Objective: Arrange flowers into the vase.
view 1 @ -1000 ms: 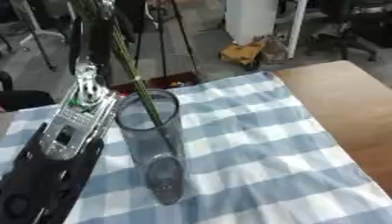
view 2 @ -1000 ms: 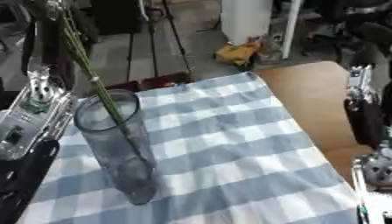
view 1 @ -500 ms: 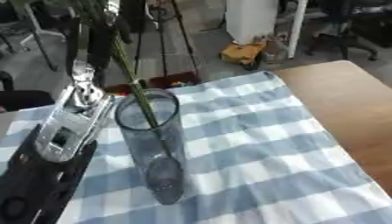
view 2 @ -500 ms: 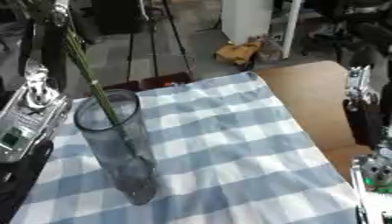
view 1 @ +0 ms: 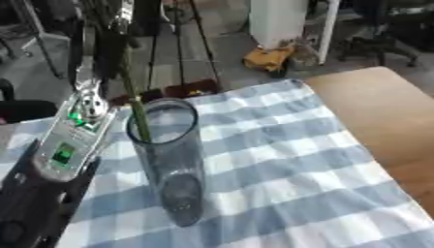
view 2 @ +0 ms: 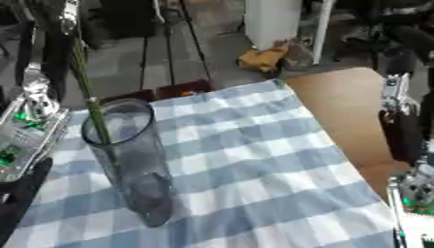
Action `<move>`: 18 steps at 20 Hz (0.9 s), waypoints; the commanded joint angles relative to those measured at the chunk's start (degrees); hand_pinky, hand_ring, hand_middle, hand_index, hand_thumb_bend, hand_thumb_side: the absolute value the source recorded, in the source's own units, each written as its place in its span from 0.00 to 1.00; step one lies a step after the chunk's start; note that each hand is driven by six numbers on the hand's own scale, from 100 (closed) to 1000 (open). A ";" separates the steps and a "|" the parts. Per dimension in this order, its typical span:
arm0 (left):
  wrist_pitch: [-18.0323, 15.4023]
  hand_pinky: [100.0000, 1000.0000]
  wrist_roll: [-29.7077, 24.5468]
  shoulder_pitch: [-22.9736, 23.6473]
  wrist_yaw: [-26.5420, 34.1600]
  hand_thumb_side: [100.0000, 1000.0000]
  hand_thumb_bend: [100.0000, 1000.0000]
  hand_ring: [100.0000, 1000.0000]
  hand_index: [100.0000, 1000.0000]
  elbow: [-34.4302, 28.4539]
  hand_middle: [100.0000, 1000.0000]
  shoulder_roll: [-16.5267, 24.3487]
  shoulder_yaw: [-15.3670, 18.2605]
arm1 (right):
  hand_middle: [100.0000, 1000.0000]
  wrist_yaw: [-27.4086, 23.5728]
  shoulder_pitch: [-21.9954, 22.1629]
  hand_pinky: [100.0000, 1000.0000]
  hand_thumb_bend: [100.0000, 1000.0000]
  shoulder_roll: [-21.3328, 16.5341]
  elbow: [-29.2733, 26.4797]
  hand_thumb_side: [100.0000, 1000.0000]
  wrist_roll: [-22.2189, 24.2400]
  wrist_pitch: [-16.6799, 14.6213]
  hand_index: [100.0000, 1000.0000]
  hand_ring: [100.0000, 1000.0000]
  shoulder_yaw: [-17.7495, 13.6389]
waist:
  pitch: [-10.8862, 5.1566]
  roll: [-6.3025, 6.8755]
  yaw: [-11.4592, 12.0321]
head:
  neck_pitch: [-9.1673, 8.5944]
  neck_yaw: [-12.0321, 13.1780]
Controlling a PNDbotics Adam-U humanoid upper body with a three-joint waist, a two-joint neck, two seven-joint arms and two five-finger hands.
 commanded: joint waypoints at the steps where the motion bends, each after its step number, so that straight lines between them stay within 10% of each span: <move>1: 0.56 0.09 -0.88 -0.83 -0.47 0.89 0.18 0.37 0.32 -0.37 0.38 1.60 0.61 | 0.52 -0.32 -0.57 0.84 0.00 -0.98 -0.91 0.90 -0.31 0.10 0.79 0.81 -0.46 | -0.96 -0.38 0.09 | -0.07 -0.11; 18: 1.07 0.17 -2.13 0.75 -2.47 0.93 0.12 0.46 0.39 -0.35 0.49 3.30 0.32 | 0.52 -0.34 -0.57 0.84 0.00 -0.99 -0.91 0.90 -0.83 0.32 0.79 0.81 -0.51 | -0.97 -0.32 0.33 | -0.71 -0.65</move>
